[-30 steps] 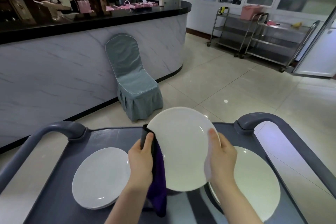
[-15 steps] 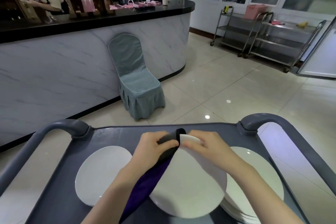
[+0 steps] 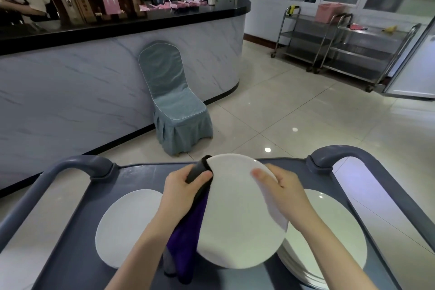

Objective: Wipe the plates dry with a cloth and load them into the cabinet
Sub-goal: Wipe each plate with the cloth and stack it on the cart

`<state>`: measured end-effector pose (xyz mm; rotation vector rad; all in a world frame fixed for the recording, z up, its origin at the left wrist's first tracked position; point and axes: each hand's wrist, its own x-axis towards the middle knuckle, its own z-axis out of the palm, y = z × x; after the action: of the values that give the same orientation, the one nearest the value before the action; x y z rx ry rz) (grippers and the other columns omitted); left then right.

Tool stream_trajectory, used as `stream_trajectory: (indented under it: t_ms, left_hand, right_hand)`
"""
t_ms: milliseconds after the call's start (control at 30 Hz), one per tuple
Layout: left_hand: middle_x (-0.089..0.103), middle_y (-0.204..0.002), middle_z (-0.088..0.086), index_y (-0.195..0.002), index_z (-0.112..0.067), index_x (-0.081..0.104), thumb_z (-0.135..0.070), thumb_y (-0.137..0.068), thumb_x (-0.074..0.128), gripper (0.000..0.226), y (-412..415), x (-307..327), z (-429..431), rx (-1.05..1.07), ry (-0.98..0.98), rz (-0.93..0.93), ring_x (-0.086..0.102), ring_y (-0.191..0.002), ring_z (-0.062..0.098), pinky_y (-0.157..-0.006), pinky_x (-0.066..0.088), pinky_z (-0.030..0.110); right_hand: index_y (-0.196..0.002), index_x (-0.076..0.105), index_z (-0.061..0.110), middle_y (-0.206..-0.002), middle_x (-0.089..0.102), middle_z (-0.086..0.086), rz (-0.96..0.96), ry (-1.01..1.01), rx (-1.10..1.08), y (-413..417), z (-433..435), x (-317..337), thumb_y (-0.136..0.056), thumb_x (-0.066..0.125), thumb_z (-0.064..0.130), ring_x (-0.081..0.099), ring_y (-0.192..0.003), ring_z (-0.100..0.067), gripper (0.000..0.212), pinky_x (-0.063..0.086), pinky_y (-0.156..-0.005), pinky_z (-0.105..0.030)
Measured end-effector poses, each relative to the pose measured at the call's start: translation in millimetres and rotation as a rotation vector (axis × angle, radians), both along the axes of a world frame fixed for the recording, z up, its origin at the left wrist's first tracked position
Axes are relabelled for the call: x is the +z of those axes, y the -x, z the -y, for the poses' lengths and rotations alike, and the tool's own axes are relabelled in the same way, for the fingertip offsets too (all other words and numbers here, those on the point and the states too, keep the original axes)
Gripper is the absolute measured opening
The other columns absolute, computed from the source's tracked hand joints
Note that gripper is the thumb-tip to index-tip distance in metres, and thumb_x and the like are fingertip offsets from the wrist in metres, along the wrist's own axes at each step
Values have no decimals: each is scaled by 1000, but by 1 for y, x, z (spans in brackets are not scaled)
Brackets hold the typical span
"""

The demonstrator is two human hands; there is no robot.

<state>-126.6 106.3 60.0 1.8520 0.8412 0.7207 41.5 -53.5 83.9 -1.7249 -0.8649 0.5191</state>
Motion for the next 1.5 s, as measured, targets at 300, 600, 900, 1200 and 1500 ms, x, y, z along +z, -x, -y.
stream_trajectory:
  t_ms: [300, 600, 900, 1200, 1500]
  left_hand:
    - [63, -62, -3, -67, -27, 63, -28, -91, 66, 25, -4, -8, 15, -28, 39, 38, 47, -54, -2, -55, 39, 13]
    - [66, -67, 7, -74, -8, 65, -34, -88, 69, 30, 2, -3, -1, -32, 16, -72, 49, -58, 7, -59, 40, 23]
    - [62, -60, -7, -73, -18, 64, -36, -89, 68, 25, -10, -9, 2, 40, 115, 30, 49, -59, 5, -58, 41, 19]
    - [72, -72, 3, -73, -14, 69, -37, -93, 64, 31, -11, -26, 24, 498, 587, 300, 62, -67, 16, -65, 54, 34]
    - [52, -52, -15, -55, -30, 54, -27, -85, 75, 37, -12, 5, 1, -300, -121, -134, 43, -51, 0, -53, 34, 14]
  right_hand:
    - [-59, 53, 22, -58, 40, 14, 138, 61, 107, -4, -3, 12, -95, 66, 30, 35, -58, -4, 39, 27, -55, -20]
    - [-78, 66, 5, -72, 64, -8, -42, 20, -34, 6, 7, -8, -97, 62, 26, 53, -66, -8, 28, 41, -60, -21]
    - [-65, 59, 10, -62, 49, 8, -15, -5, -64, -3, -2, 6, -93, 68, 28, 42, -59, -8, 34, 36, -59, -25]
    - [-86, 68, 29, -79, 72, 14, -348, -214, -411, 31, -11, -27, -98, 60, 29, 66, -75, -10, 14, 52, -68, -26]
    - [-58, 45, 26, -54, 39, 13, 355, 274, 379, -3, -19, 8, -93, 60, 51, 34, -54, -4, 46, 25, -52, -23]
